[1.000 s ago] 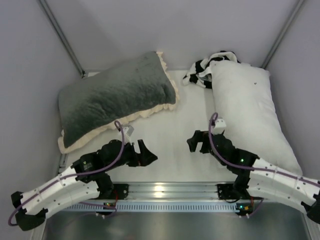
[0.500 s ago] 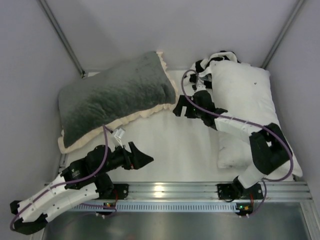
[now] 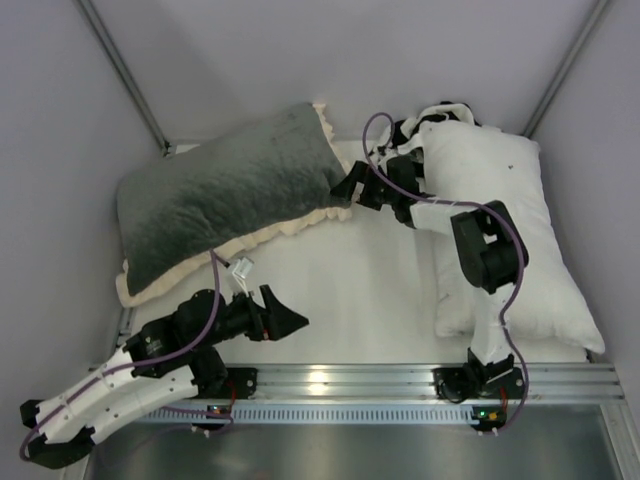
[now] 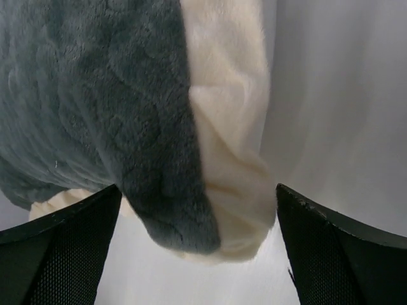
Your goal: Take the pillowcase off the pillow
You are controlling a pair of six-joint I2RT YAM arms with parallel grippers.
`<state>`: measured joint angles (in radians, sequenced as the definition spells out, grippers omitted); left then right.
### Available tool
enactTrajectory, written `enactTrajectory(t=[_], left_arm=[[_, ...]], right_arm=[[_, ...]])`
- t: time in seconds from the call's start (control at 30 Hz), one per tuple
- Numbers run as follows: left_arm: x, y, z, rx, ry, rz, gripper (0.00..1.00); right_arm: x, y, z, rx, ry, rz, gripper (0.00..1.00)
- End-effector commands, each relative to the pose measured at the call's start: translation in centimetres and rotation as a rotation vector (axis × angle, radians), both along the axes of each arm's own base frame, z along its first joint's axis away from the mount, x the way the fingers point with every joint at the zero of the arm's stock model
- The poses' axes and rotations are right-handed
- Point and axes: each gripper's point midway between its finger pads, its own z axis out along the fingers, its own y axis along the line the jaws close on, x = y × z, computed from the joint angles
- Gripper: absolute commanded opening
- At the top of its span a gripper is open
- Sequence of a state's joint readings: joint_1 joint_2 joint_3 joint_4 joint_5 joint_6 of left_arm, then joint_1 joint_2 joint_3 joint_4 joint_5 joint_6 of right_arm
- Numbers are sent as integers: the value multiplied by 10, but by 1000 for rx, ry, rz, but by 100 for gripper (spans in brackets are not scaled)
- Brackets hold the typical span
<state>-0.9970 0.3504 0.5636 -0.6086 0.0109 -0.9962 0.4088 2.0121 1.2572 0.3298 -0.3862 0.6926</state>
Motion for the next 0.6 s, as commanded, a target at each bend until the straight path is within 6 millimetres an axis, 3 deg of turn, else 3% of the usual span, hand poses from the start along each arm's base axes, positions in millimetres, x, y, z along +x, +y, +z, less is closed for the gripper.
enactTrajectory(t=[0.0, 0.1, 0.2, 0.23, 0.27, 0.33, 0.4, 0.47, 0.5, 0.53, 0.57], left_arm=[[-4, -1, 18, -61, -14, -11, 99], [-7, 1, 23, -93, -12, -10, 99], [-9, 4, 27, -122, -11, -6, 99], [-9, 5, 26, -123, -10, -2, 99], [-9, 5, 25, -124, -3, 3, 99], [-8, 5, 23, -125, 5, 11, 99], [-8, 5, 21, -121, 18, 17, 99], [-7, 4, 18, -115, 29, 21, 98], [-6, 4, 17, -109, 31, 24, 98], [-5, 3, 16, -101, 27, 23, 97], [-5, 3, 14, -92, 24, 20, 97]], right_arm=[[24, 16, 20, 158, -41, 42, 99], [31, 21, 11, 188, -23, 46, 97], [28, 28, 18, 240, -30, 79, 74], [24, 29, 19, 256, -42, 89, 63], [21, 28, 24, 274, -38, 86, 34], [12, 26, 28, 284, -34, 93, 2], [1, 24, 28, 289, -30, 106, 0], [-10, 21, 53, 305, -83, 121, 0], [-19, 17, 49, 295, -73, 121, 0], [-26, 13, 75, 299, -131, 133, 0], [-33, 10, 83, 294, -145, 138, 0]])
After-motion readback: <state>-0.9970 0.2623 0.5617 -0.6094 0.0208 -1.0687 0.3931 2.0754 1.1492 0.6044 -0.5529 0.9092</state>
